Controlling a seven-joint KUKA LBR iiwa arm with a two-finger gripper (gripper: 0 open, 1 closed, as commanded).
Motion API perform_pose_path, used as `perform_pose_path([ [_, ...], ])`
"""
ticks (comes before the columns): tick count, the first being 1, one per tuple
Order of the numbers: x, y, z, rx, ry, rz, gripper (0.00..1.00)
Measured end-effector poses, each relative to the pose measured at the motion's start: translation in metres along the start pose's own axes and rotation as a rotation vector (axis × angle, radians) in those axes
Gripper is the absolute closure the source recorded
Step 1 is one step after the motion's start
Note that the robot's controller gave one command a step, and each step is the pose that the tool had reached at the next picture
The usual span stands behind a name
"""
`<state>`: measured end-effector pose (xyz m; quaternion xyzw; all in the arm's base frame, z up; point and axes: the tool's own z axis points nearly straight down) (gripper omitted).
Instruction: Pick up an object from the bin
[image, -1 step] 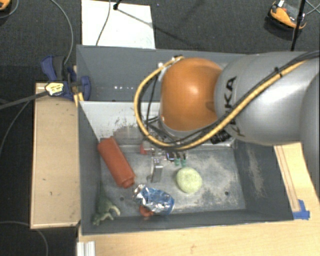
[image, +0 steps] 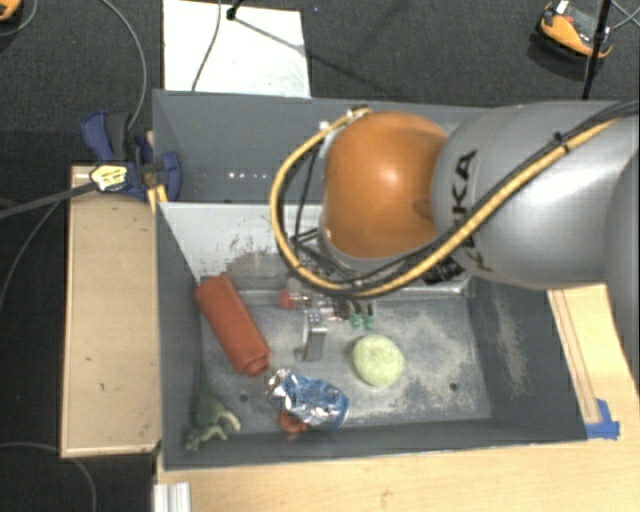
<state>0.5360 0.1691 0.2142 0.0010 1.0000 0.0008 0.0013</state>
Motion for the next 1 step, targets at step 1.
perform_pose_path([
  [1, 0.0281, -0.0025, 0.0691, 0.000, 0.000, -0.013, 0.00],
])
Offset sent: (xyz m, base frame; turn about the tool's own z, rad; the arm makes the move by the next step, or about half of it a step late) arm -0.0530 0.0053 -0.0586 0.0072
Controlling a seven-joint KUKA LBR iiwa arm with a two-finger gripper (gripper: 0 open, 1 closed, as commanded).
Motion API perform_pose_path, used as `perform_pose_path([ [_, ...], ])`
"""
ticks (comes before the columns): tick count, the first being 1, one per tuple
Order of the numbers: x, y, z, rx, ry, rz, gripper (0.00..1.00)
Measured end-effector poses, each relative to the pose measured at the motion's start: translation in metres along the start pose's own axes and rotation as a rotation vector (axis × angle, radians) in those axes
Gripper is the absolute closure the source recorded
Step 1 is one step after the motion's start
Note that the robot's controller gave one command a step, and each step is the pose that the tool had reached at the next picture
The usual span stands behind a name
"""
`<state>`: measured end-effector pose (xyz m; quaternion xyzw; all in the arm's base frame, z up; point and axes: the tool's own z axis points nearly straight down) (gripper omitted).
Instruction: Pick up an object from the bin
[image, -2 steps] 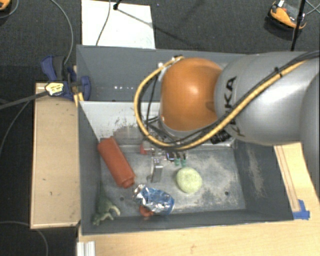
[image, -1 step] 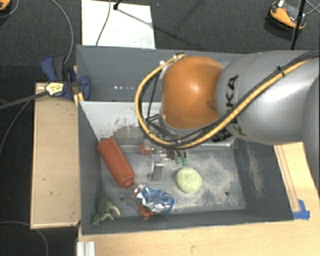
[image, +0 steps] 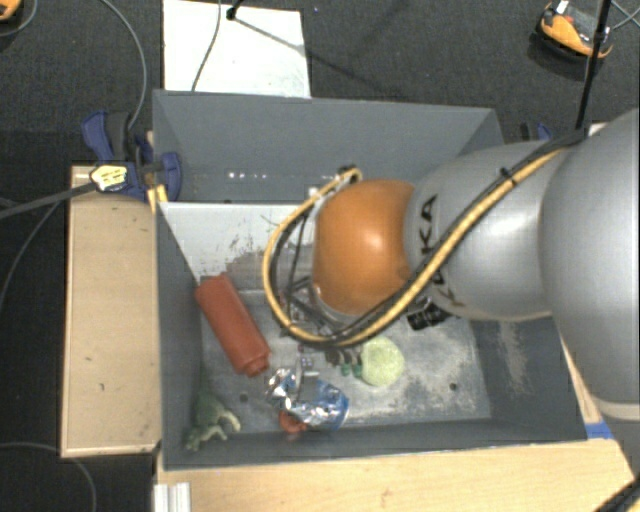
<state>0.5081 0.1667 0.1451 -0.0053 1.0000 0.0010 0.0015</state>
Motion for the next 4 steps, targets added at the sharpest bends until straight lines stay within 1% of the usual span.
perform_pose_path([
  [1, 0.015, 0.004, 0.016, 0.001, 0.003, 0.007, 0.00],
  [2, 0.028, -0.017, 0.008, 0.000, 0.000, 0.084, 0.00],
  [3, 0.029, -0.011, 0.074, -0.001, 0.001, 0.189, 0.00],
  [4, 0.025, -0.011, 0.070, -0.008, -0.009, 0.232, 1.00],
])
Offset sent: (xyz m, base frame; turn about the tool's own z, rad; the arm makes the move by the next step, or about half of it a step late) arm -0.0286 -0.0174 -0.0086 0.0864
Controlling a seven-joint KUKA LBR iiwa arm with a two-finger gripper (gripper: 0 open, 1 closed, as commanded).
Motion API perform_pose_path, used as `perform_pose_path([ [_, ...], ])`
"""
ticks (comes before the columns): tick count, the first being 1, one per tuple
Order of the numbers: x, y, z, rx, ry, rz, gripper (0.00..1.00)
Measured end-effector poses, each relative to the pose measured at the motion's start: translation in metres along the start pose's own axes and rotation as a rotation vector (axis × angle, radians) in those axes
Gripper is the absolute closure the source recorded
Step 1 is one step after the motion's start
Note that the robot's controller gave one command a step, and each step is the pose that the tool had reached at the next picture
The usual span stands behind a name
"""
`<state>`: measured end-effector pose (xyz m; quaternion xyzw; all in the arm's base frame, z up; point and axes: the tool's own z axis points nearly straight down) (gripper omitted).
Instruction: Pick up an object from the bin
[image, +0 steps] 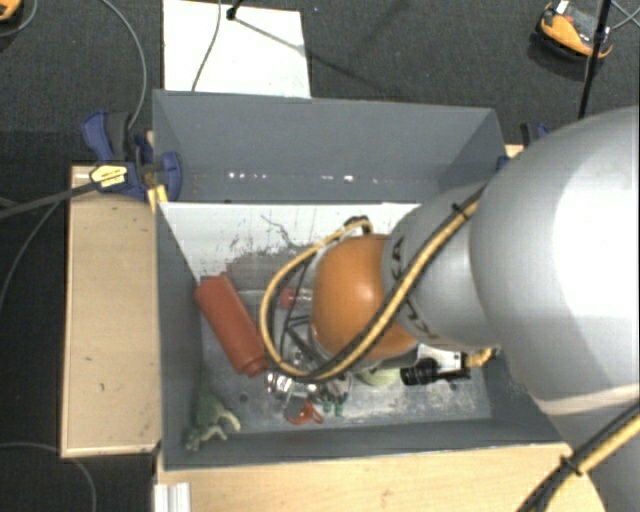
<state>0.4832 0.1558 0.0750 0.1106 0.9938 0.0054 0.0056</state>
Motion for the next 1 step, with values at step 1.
perform_pose_path([
  [1, 0.0000, 0.0000, 0.0000, 0.000, 0.000, 0.001, 1.00],
])
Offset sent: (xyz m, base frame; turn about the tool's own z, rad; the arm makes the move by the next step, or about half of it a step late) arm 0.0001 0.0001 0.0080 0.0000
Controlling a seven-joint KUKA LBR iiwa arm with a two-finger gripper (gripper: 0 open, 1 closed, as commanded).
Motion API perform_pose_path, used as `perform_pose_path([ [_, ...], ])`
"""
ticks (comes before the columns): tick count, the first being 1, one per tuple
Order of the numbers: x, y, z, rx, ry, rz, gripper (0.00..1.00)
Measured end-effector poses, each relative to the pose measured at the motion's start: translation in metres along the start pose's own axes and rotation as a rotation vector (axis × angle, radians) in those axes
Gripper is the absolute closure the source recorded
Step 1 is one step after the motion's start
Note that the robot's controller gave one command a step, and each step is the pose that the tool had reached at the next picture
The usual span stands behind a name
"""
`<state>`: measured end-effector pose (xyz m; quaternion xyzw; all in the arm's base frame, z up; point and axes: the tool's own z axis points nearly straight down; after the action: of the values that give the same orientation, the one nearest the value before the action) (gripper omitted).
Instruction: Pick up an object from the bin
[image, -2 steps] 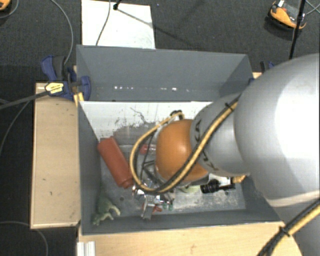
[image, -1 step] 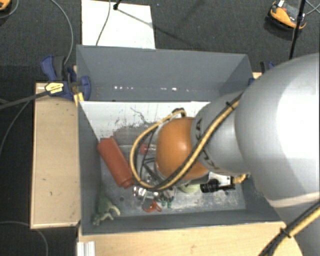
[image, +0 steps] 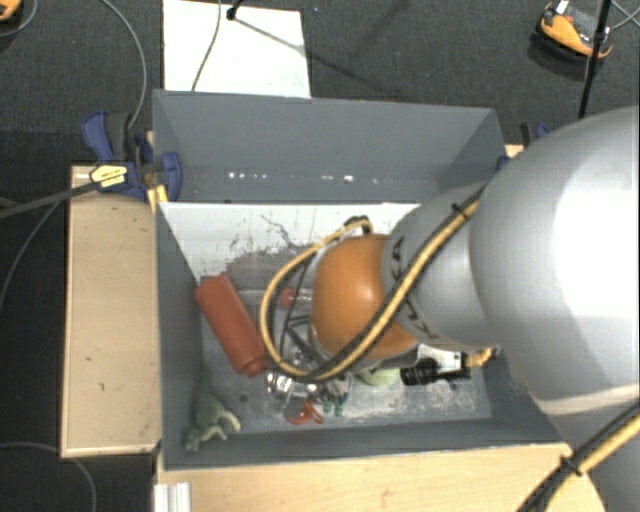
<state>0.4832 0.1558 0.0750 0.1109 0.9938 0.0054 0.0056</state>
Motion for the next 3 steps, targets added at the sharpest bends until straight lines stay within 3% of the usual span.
perform_pose_path([
  [3, -0.002, -0.001, -0.019, -0.001, -0.006, 0.003, 1.00],
])
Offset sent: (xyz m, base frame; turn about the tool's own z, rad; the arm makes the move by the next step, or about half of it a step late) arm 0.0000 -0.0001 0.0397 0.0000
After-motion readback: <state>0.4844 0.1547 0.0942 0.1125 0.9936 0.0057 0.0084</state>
